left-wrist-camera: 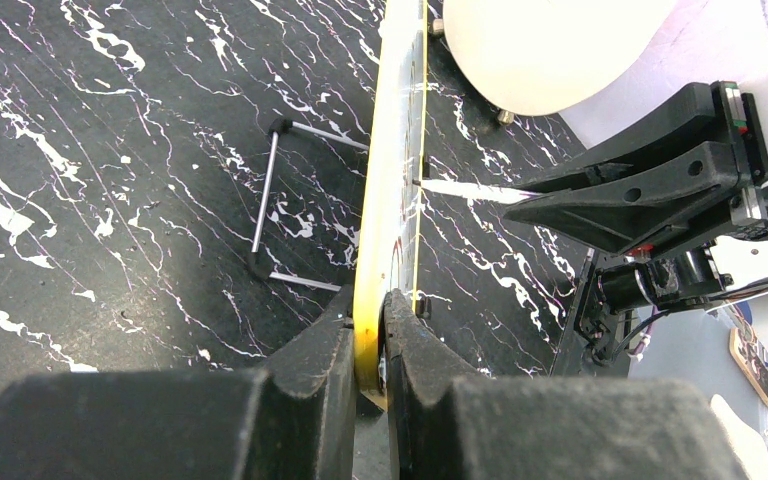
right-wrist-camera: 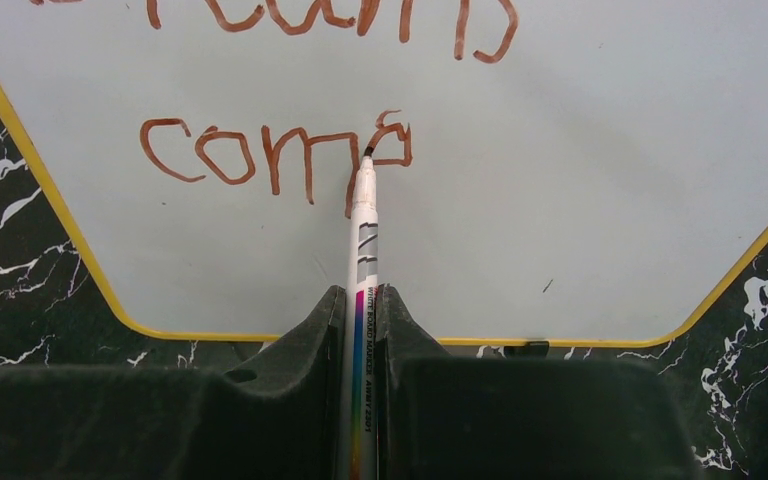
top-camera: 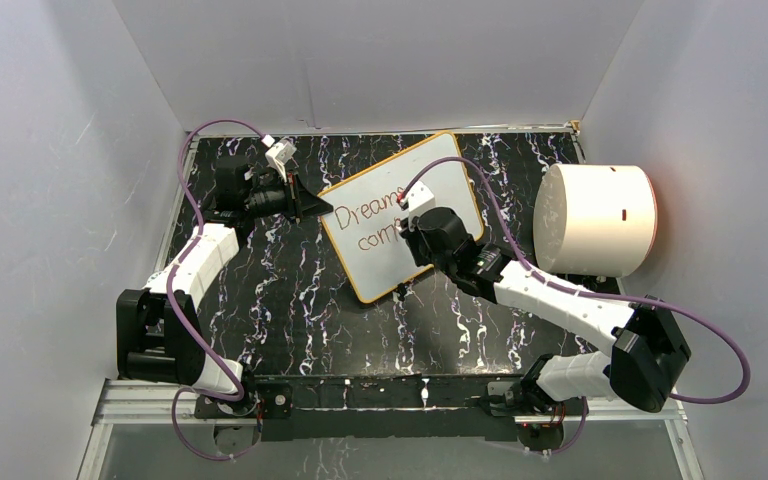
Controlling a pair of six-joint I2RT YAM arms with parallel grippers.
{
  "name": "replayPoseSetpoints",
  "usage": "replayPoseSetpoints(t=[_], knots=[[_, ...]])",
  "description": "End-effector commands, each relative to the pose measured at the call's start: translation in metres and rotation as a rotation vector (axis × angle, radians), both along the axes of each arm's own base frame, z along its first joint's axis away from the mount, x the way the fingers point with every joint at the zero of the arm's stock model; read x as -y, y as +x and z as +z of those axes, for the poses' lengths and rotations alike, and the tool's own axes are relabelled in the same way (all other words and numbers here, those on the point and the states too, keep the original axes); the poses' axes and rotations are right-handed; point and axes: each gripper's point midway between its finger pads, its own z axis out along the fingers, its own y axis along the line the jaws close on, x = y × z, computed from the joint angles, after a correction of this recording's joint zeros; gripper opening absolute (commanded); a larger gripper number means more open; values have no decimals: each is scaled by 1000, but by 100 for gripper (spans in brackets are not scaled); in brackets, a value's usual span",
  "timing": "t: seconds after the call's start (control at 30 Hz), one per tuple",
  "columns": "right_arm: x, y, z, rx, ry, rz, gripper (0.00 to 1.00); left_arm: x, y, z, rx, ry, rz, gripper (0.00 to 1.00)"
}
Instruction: Write a sentence on the whiteboard
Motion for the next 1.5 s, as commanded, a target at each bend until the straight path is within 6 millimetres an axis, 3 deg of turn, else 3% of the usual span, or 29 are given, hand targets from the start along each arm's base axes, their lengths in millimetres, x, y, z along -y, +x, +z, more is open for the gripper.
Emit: replayPoseSetpoints(t=[0.0,0.37,1.1,1.47], knots=[[5,-11,-15,-50,-22,14,0,-9,-1,-55,-107,134,55,0],[20,-11,-25,-50,-71,-30,0,-9,-2,-56,-107,134,55,0],[18,7,8,52,-26,-67,0,-9,-1,-56,-104,137,56,0],[39,10,25,89,-25,-102,0,-9,0,-56,-104,138,59,0]])
